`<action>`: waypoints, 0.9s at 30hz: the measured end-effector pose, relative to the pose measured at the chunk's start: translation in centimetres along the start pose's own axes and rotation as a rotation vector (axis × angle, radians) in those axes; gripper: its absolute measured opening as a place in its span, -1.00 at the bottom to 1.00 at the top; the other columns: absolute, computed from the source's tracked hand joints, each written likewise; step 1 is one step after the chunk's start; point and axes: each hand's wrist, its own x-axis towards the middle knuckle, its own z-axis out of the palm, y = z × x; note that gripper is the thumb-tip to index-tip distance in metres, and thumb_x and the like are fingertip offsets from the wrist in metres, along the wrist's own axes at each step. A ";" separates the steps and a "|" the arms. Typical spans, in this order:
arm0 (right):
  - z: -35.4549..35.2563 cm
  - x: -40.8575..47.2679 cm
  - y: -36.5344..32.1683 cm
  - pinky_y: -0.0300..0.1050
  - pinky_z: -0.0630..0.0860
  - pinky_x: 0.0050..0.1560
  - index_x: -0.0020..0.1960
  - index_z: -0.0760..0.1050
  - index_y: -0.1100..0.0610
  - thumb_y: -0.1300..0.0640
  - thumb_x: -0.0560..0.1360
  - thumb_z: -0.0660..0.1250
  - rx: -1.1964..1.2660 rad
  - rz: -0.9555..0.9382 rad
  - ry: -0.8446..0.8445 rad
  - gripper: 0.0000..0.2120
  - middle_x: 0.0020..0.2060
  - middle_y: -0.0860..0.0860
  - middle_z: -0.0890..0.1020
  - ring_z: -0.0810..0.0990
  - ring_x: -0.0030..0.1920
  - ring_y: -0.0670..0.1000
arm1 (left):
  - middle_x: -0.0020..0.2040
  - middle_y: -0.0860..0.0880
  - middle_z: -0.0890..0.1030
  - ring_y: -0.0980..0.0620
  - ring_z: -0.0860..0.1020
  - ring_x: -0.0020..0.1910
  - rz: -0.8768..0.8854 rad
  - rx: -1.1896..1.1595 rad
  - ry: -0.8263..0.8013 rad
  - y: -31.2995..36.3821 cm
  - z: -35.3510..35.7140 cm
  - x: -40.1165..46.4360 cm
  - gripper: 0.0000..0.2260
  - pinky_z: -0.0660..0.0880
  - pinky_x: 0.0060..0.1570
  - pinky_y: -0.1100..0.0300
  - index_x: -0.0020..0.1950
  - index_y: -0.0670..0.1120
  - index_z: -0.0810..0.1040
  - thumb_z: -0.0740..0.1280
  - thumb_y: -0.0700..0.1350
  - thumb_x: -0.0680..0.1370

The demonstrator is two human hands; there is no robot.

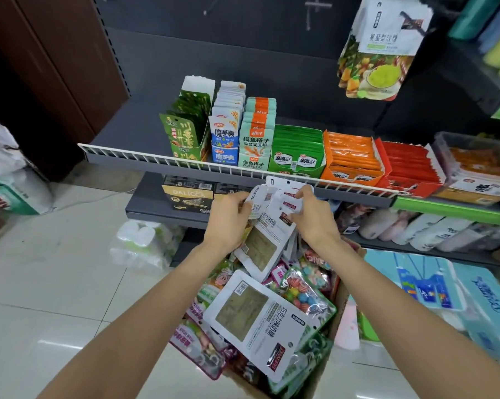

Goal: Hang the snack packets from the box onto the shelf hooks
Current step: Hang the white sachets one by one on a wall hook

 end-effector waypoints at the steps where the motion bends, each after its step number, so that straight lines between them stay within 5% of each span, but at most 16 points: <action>1: -0.7 0.0 -0.2 0.07 0.54 -0.25 0.20 0.31 0.13 0.25 0.53 0.27 0.009 -0.031 0.005 -0.72 -0.26 0.11 0.54 0.55 -0.20 0.21 | -0.45 0.05 0.45 0.11 0.33 -0.46 0.016 0.003 0.010 0.2 -0.2 0.1 -0.80 0.23 -0.43 0.30 -0.20 -0.08 0.50 0.21 -0.23 0.59; 5: -4.2 0.1 -1.7 -0.13 0.50 -0.16 0.07 0.54 0.15 0.27 0.54 0.25 0.224 -0.140 0.064 -0.85 -0.31 -0.06 0.55 0.54 -0.27 -0.01 | -0.54 0.08 0.33 0.10 0.34 -0.51 0.121 0.017 0.040 2.3 -0.9 0.9 -0.73 0.19 -0.46 0.29 -0.32 -0.08 0.47 0.25 -0.19 0.59; 7: -6.0 0.3 -2.6 -0.18 0.47 -0.09 0.00 0.60 0.18 0.26 0.54 0.26 0.321 -0.144 0.148 -0.86 -0.25 -0.08 0.56 0.54 -0.20 -0.08 | -0.50 0.05 0.48 0.10 0.46 -0.43 0.199 0.001 0.026 3.8 -1.1 1.3 -0.81 0.27 -0.41 0.26 -0.17 -0.10 0.62 0.28 -0.14 0.58; 10: -8.2 0.8 -3.7 -0.08 0.56 -0.03 -0.10 0.59 0.13 0.25 0.53 0.28 0.514 -0.124 0.243 -0.88 -0.24 -0.06 0.58 0.58 -0.14 -0.03 | -0.13 -0.08 0.71 0.05 0.62 -0.15 0.288 -0.060 -0.026 6.4 -0.9 1.9 -0.75 0.45 -0.18 0.22 0.23 -0.05 0.60 0.30 -0.09 0.57; 14: -11.1 1.2 -4.0 0.10 0.60 0.03 -0.23 0.56 0.03 0.28 0.50 0.31 0.722 -0.123 0.307 -0.80 -0.26 -0.01 0.62 0.65 -0.11 0.07 | -0.25 -0.14 0.66 -0.07 0.59 -0.26 0.359 0.045 0.051 10.2 -0.6 3.2 -0.80 0.44 -0.29 0.07 0.13 -0.09 0.63 0.29 -0.11 0.58; 17: -13.4 1.5 -3.3 0.09 0.57 0.09 -0.10 0.59 0.06 0.20 0.50 0.34 0.719 -0.217 0.348 -0.92 -0.14 -0.01 0.64 0.63 -0.03 0.01 | -0.38 -0.04 0.54 -0.01 0.46 -0.40 0.350 0.067 0.107 13.1 -0.9 4.9 -0.81 0.28 -0.38 0.14 -0.21 -0.13 0.55 0.23 -0.17 0.58; 21: -16.2 3.7 0.1 -0.13 0.32 0.32 0.38 0.36 0.00 0.04 0.51 0.34 0.507 -0.222 0.471 -0.54 0.19 -0.09 0.37 0.37 0.26 -0.11 | -0.26 -0.05 0.66 0.03 0.58 -0.30 0.299 -0.045 0.160 16.6 -0.9 7.8 -0.83 0.48 -0.27 0.16 -0.09 -0.15 0.65 0.26 -0.22 0.55; 24: -18.7 6.0 2.7 -0.15 0.42 0.15 0.36 0.37 0.09 0.07 0.53 0.32 0.705 -0.072 0.362 -0.58 0.20 0.00 0.49 0.47 0.14 -0.07 | -0.06 -0.05 0.70 0.05 0.65 -0.08 0.235 -0.254 0.103 18.8 -0.3 9.9 -0.85 0.58 0.00 0.11 0.02 -0.15 0.67 0.33 -0.24 0.52; 27: -20.7 7.7 4.2 -0.22 0.50 -0.26 0.02 0.57 0.19 0.16 0.52 0.33 0.930 -0.054 0.341 -0.87 -0.14 0.04 0.66 0.58 -0.18 -0.03 | -0.04 -0.05 0.69 0.08 0.65 -0.04 0.186 -0.361 0.002 20.4 0.9 12.0 -0.84 0.57 0.07 0.09 0.05 -0.16 0.67 0.36 -0.26 0.51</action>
